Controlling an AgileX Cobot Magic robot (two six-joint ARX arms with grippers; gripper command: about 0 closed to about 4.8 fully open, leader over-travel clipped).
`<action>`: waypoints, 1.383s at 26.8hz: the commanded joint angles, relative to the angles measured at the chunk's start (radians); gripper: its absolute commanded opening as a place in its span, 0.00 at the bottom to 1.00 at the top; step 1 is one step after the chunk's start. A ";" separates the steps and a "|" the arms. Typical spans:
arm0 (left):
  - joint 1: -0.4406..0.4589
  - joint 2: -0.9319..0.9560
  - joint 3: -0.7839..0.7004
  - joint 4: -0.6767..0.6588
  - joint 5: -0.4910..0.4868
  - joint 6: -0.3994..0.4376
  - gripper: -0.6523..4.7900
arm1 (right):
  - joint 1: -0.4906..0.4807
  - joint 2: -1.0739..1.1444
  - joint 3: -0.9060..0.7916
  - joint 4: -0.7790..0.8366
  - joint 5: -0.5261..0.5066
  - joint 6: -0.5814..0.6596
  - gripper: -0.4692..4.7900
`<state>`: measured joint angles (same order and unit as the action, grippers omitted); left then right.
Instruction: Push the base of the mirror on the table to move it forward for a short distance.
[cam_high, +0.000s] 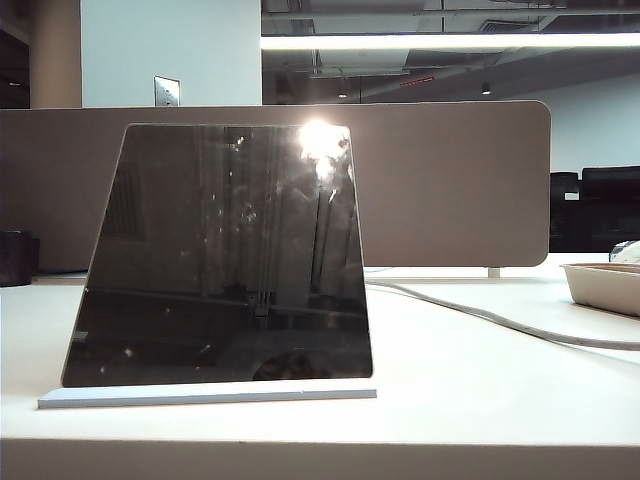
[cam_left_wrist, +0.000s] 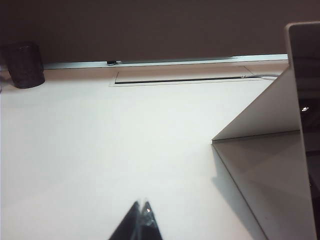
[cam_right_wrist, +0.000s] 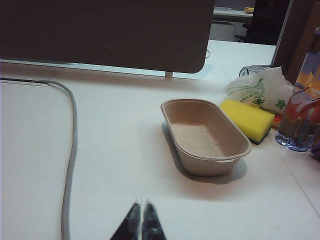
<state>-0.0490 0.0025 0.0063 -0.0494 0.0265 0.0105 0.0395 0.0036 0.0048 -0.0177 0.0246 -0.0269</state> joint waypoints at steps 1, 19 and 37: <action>0.001 0.000 0.001 0.005 0.004 0.004 0.12 | 0.002 0.000 0.001 0.014 -0.001 0.000 0.13; 0.001 0.000 0.001 0.005 0.004 0.004 0.12 | 0.325 0.000 0.001 0.014 -0.001 -0.001 0.13; 0.000 0.000 0.001 0.005 0.004 0.004 0.12 | 0.663 0.000 0.001 0.010 -0.002 -0.001 0.13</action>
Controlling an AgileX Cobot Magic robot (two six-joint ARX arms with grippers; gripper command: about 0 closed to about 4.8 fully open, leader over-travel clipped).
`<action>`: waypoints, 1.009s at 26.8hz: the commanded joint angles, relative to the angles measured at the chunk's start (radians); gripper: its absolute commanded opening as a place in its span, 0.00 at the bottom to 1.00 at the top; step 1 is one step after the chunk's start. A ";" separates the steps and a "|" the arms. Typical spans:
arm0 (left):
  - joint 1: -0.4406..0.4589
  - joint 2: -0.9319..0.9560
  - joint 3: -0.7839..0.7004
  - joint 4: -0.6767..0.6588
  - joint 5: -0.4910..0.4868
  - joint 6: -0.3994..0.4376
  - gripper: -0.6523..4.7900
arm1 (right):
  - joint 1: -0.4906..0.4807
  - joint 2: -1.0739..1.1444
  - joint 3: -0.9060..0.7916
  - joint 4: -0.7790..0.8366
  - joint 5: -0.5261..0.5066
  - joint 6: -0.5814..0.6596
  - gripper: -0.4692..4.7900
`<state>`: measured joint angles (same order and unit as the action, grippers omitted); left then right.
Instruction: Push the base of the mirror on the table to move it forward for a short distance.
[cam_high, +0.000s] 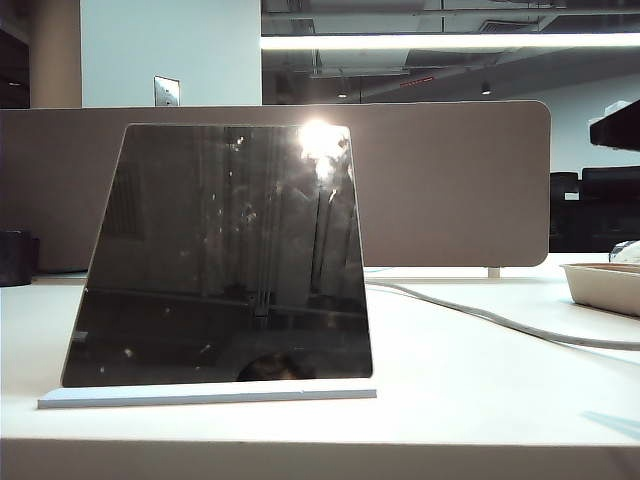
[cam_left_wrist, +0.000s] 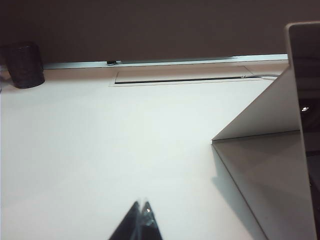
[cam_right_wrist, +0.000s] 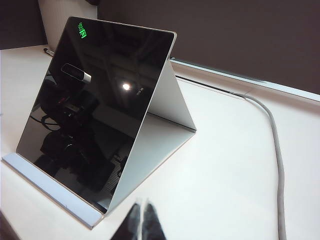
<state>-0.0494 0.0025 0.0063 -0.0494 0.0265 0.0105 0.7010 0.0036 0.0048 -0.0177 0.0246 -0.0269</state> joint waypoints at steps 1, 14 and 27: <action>0.001 0.000 0.001 0.005 0.004 0.004 0.12 | 0.002 0.000 0.001 0.010 -0.001 -0.001 0.13; 0.001 0.000 0.001 0.005 0.004 0.004 0.12 | 0.002 0.000 0.001 0.011 -0.001 -0.001 0.13; 0.000 0.041 0.092 -0.209 0.363 -0.297 0.12 | 0.002 0.000 0.001 0.011 -0.001 -0.001 0.13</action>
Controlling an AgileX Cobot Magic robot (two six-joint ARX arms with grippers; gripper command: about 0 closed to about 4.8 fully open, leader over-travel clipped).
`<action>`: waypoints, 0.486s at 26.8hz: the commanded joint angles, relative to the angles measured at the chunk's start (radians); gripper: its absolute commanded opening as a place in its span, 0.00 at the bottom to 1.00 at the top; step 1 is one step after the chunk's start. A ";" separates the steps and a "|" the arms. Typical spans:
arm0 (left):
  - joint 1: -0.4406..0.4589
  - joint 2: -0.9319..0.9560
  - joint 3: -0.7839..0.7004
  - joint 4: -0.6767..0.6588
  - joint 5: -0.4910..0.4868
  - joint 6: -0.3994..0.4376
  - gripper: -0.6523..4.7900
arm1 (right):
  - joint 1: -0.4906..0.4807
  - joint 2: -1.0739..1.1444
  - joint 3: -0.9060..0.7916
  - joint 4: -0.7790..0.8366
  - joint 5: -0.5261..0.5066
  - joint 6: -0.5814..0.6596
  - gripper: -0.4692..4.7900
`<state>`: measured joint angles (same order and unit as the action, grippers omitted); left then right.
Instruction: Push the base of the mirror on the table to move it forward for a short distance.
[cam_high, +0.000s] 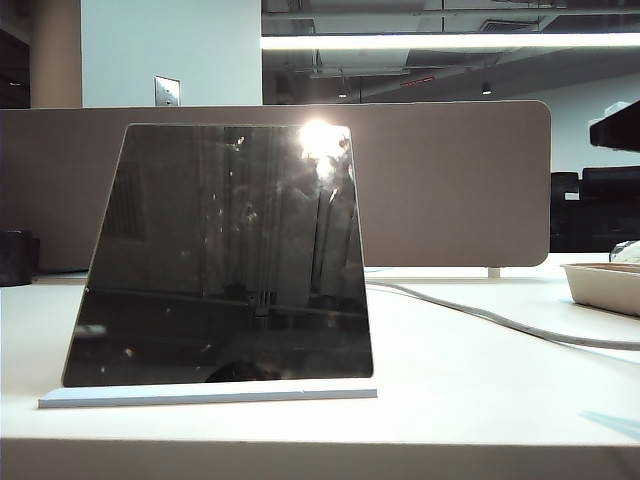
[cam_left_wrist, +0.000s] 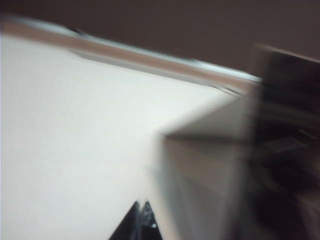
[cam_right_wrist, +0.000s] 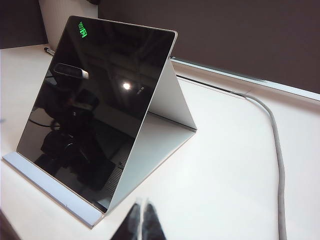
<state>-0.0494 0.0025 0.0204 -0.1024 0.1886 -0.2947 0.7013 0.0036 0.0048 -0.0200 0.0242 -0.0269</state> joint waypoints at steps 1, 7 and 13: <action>0.000 0.070 0.114 -0.230 0.201 0.008 0.12 | 0.001 0.000 0.001 0.013 -0.001 -0.001 0.13; -0.052 0.328 0.300 -0.472 0.354 0.105 0.12 | 0.002 0.000 0.001 0.013 -0.001 -0.001 0.13; -0.187 0.513 0.346 -0.408 0.436 0.091 0.12 | 0.002 0.000 0.001 0.013 -0.001 0.000 0.13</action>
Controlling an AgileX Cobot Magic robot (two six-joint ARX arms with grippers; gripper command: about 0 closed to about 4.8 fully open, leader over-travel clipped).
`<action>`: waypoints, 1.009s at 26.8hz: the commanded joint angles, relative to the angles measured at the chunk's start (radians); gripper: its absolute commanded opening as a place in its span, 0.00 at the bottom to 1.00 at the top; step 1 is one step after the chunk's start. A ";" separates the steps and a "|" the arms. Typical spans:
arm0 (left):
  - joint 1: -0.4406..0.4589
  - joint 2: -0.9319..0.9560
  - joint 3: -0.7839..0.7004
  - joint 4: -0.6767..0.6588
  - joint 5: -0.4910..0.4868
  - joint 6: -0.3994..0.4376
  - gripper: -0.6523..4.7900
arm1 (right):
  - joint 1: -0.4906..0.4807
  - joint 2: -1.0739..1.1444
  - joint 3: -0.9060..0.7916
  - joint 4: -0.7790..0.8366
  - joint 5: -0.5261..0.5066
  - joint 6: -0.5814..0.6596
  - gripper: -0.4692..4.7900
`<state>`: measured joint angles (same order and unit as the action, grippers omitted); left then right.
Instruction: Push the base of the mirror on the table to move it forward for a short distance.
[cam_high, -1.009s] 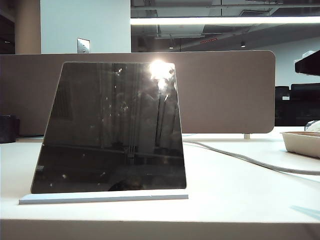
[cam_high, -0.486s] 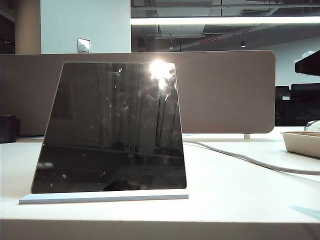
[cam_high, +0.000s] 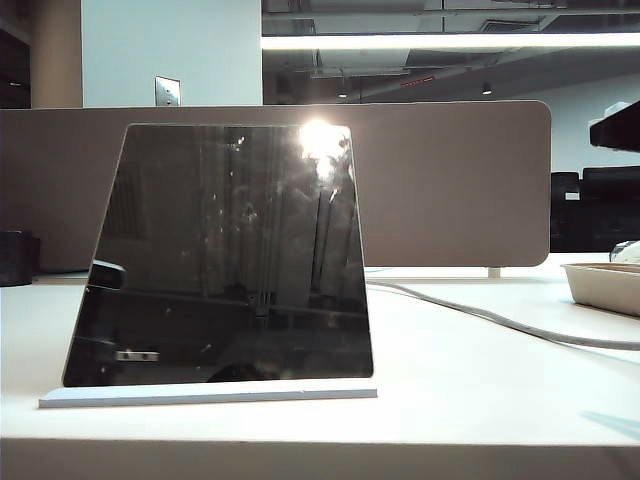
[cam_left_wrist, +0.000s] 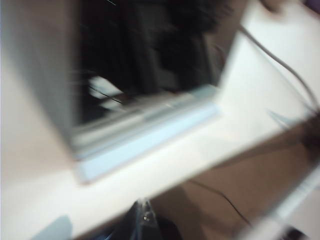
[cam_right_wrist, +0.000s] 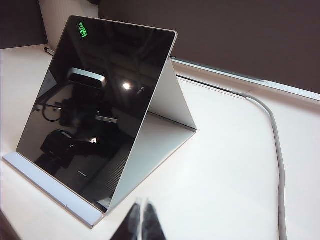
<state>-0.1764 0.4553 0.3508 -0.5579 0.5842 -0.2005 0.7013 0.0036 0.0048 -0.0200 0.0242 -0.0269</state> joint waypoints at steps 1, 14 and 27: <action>-0.087 0.089 0.020 0.066 0.039 -0.012 0.12 | 0.002 0.000 0.001 0.013 -0.001 -0.001 0.13; -0.430 0.483 0.022 0.502 -0.158 -0.129 0.12 | 0.002 0.000 0.001 0.013 -0.001 0.000 0.13; -0.545 0.801 0.023 0.806 -0.215 -0.261 0.12 | 0.002 0.000 0.001 0.013 -0.001 -0.001 0.13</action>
<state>-0.7204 1.2434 0.3702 0.2012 0.3775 -0.4461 0.7010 0.0036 0.0048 -0.0200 0.0242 -0.0269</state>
